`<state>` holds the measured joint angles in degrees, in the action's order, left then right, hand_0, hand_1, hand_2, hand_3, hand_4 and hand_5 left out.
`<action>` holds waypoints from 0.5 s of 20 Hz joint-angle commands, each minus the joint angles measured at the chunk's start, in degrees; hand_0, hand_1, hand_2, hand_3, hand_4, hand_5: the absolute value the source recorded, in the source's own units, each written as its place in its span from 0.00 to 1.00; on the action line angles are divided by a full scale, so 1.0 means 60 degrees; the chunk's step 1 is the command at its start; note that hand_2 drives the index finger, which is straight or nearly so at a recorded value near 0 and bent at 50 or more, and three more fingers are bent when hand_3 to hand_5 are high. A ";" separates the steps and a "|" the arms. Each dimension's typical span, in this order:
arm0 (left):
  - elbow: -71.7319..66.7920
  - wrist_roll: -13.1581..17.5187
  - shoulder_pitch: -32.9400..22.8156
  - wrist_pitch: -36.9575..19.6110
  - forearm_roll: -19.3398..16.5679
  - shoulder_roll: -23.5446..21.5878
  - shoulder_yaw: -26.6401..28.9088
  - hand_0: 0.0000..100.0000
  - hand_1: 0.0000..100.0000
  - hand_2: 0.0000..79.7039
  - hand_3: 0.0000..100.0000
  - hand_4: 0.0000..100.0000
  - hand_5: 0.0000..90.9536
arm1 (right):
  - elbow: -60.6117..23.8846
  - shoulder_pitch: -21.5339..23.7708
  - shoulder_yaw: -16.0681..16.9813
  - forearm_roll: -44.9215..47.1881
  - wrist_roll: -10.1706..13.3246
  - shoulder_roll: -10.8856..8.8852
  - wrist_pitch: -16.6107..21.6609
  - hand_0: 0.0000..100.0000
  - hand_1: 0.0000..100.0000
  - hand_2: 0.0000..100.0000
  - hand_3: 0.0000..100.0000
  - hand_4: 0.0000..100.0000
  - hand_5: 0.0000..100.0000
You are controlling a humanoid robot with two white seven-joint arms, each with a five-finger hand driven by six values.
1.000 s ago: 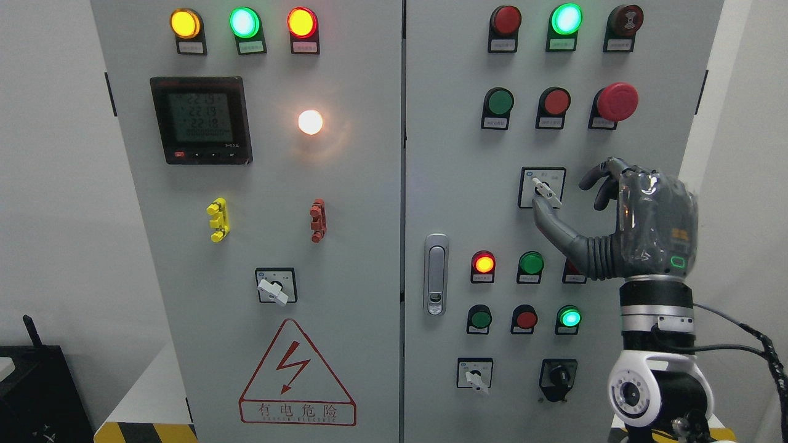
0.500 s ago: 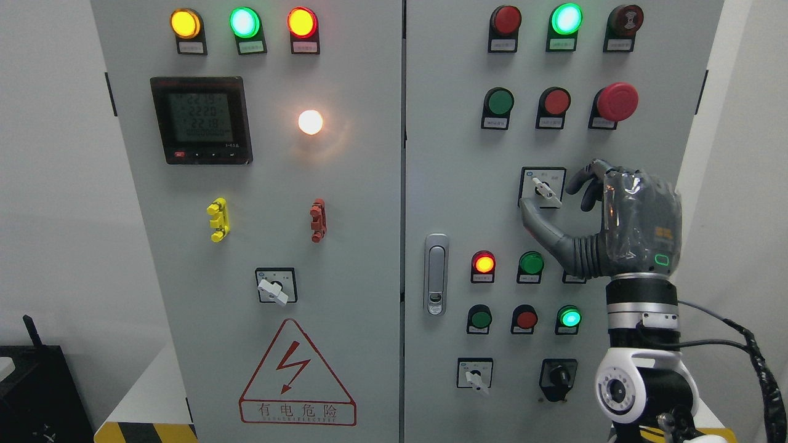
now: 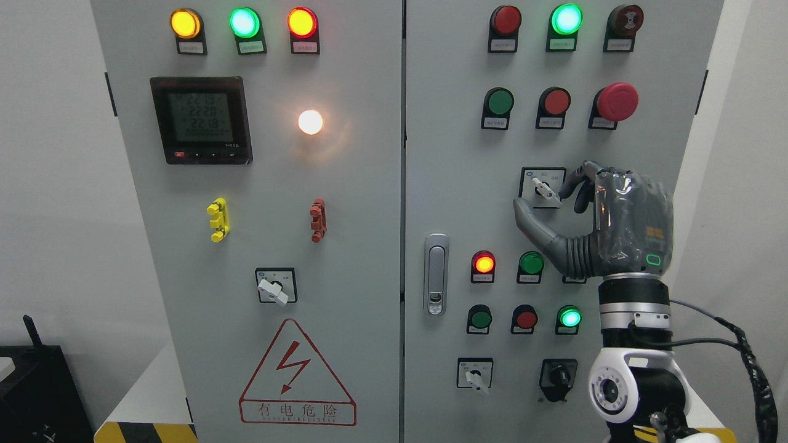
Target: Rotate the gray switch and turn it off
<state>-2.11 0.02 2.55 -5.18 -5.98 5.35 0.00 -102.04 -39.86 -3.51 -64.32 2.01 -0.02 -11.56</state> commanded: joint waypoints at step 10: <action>0.0001 -0.0004 0.0000 0.0000 0.0000 0.0001 0.0308 0.12 0.39 0.00 0.00 0.00 0.00 | 0.0147 -0.0022 -0.0089 -0.0135 0.0002 -0.0275 -0.0022 0.17 0.37 0.66 0.88 0.79 0.94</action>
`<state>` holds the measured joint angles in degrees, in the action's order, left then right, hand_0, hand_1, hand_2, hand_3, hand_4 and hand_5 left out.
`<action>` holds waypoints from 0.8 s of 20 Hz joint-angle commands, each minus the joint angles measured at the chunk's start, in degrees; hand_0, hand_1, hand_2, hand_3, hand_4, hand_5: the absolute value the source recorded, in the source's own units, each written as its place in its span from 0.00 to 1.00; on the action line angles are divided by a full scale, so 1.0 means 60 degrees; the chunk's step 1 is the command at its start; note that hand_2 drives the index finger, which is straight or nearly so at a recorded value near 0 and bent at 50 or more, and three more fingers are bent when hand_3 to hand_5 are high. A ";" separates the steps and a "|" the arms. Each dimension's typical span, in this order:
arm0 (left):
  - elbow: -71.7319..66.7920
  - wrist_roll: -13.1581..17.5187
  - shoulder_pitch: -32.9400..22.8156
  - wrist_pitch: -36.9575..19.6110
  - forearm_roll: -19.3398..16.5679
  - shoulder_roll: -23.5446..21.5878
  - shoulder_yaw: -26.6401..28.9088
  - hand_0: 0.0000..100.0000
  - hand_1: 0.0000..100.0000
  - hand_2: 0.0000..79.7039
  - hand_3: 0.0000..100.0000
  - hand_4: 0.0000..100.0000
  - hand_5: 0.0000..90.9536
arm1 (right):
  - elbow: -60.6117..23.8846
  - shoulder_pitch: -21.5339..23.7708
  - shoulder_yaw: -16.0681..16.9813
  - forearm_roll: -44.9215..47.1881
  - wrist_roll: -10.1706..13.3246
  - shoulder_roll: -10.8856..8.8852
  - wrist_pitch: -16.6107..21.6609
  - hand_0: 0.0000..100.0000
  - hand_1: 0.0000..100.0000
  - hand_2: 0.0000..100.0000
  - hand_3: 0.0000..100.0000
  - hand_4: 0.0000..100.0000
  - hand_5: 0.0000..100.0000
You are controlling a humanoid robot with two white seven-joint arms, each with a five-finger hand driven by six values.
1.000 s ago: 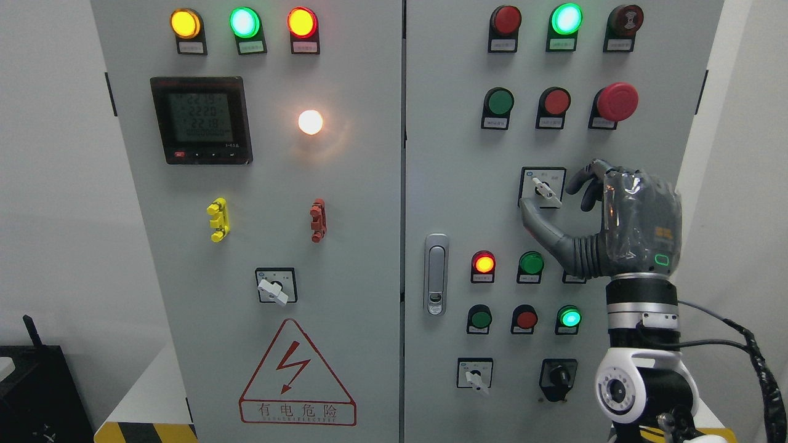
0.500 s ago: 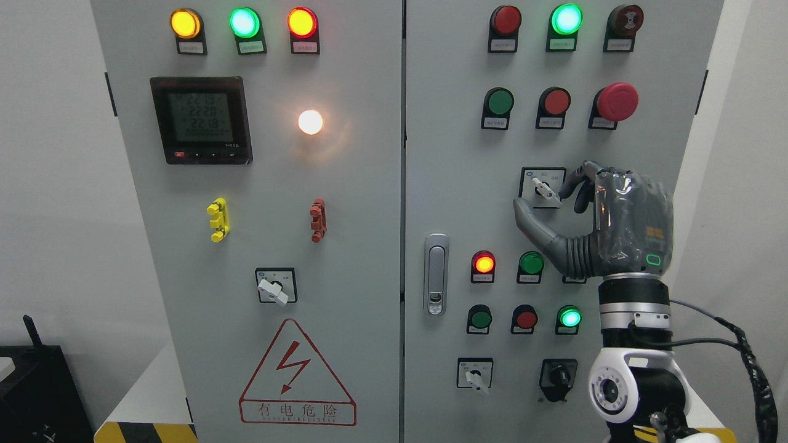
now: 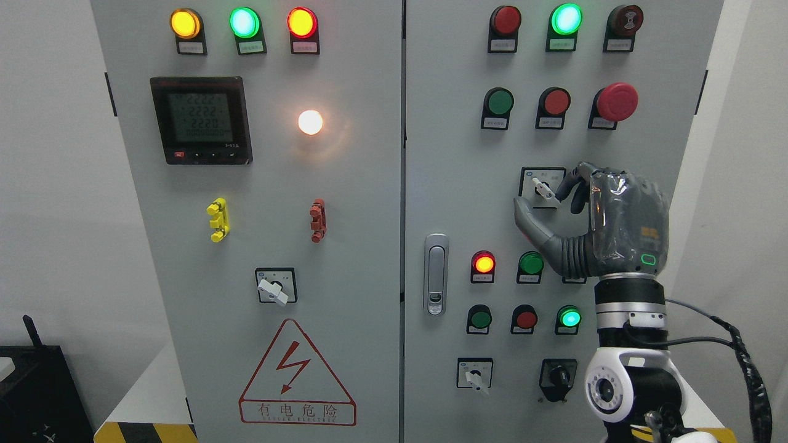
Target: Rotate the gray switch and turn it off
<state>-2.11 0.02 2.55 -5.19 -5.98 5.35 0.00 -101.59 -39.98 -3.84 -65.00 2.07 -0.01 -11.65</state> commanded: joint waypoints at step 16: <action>0.0000 -0.0004 0.0000 0.0000 0.0000 0.0001 0.0308 0.12 0.39 0.00 0.00 0.00 0.00 | 0.0379 -0.0134 0.0039 -0.0021 0.0021 -0.0276 -0.0021 0.20 0.35 0.67 0.89 0.80 0.94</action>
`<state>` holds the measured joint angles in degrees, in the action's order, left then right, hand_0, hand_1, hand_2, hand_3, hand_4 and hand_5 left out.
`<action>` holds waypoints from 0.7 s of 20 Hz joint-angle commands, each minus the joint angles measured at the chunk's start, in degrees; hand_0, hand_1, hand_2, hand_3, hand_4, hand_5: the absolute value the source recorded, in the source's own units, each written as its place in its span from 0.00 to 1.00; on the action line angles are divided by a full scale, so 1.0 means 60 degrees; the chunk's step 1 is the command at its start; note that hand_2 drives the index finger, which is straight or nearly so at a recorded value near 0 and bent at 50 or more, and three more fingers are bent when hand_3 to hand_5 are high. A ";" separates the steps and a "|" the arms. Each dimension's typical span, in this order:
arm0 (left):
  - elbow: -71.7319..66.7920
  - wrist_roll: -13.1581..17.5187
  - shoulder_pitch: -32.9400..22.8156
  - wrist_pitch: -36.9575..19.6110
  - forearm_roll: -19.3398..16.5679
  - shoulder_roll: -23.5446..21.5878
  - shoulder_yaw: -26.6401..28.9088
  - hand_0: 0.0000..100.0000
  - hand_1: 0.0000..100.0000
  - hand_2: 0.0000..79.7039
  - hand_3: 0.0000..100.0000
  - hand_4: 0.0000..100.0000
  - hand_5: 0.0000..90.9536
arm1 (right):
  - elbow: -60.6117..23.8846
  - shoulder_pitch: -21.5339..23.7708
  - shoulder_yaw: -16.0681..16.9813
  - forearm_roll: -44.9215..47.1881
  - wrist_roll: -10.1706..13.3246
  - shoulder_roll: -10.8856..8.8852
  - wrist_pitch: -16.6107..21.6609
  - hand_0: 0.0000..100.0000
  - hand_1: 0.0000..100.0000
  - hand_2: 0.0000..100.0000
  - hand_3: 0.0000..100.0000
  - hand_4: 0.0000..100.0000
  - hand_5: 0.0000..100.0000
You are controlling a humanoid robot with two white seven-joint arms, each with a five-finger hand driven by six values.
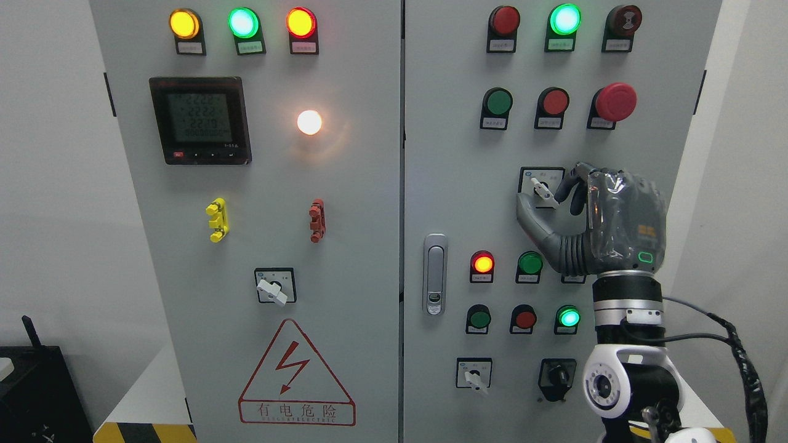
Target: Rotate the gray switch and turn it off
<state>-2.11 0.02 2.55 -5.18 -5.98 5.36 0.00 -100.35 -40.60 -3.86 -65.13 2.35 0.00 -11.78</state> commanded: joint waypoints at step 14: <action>0.0000 -0.0004 0.0000 0.0000 0.0000 0.0001 0.0308 0.12 0.39 0.00 0.00 0.00 0.00 | 0.0232 -0.0148 0.0087 0.0000 -0.0011 -0.0263 0.0000 0.25 0.31 0.68 0.90 0.80 0.94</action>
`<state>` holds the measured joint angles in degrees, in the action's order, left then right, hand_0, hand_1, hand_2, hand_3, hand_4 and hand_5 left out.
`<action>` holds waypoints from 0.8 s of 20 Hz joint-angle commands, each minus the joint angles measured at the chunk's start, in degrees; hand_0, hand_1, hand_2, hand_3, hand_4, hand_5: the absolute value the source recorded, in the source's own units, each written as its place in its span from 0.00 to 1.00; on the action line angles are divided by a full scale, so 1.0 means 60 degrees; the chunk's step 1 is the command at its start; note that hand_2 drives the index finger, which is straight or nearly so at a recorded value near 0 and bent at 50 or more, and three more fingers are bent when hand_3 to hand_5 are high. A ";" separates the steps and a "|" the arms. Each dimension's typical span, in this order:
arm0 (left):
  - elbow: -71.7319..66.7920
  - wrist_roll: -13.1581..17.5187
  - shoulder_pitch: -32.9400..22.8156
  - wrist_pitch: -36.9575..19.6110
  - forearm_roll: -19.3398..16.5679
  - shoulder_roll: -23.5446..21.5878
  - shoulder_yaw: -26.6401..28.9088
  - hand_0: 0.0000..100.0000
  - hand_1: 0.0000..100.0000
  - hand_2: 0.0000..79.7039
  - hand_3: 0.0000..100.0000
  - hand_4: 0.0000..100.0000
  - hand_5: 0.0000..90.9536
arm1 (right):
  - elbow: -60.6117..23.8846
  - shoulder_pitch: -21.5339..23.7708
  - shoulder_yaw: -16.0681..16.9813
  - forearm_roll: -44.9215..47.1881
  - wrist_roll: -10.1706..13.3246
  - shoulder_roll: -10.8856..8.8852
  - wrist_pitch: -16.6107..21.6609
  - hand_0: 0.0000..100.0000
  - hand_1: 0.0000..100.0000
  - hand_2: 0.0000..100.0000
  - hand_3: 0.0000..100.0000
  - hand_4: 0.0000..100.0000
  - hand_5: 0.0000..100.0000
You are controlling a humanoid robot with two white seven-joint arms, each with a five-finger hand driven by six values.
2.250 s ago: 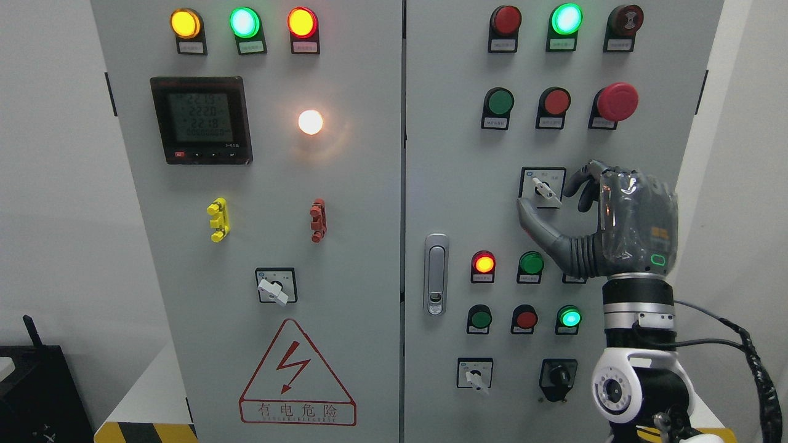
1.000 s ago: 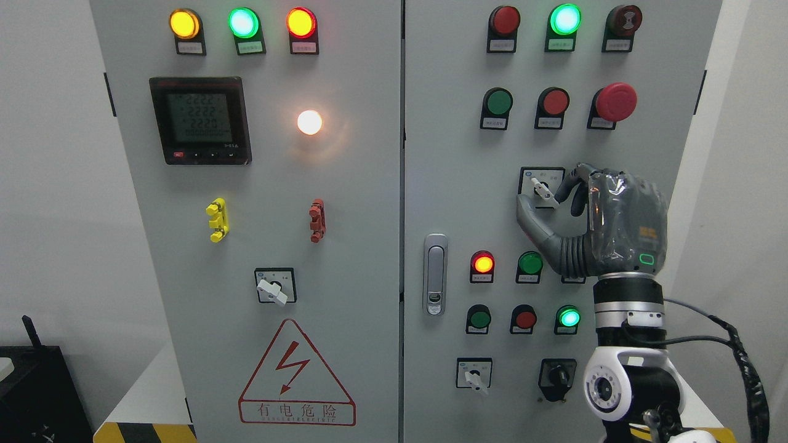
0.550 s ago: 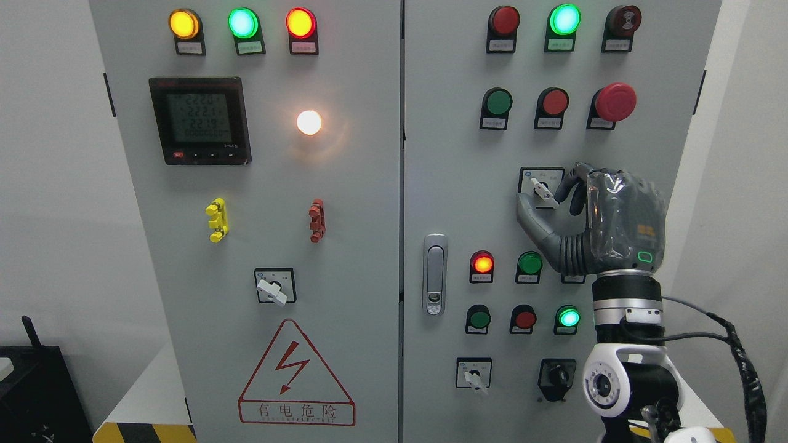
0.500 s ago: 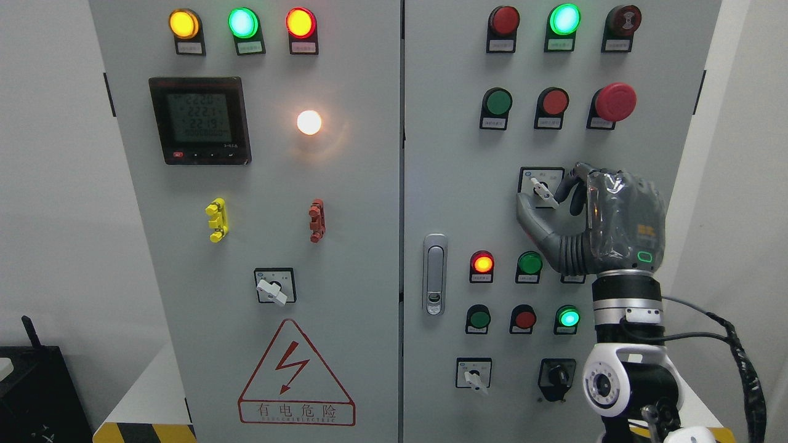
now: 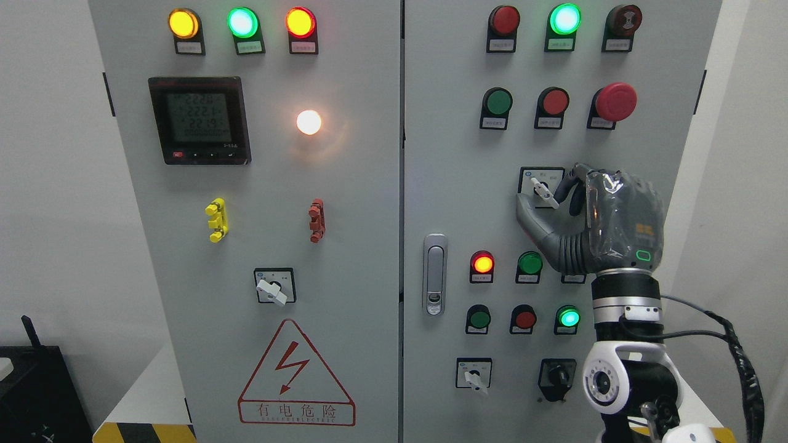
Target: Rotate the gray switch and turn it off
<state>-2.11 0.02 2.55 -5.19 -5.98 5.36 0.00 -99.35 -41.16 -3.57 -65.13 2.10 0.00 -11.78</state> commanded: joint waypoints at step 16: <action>0.0000 -0.0004 0.0000 0.0000 0.0000 -0.0014 0.0308 0.12 0.39 0.00 0.00 0.00 0.00 | 0.0065 -0.0113 0.0009 0.0000 0.0031 -0.0249 0.0000 0.33 0.31 0.70 0.92 0.81 0.95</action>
<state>-2.11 0.02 2.55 -5.18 -5.98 5.36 0.00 -99.05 -41.74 -3.45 -65.13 2.25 0.00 -11.74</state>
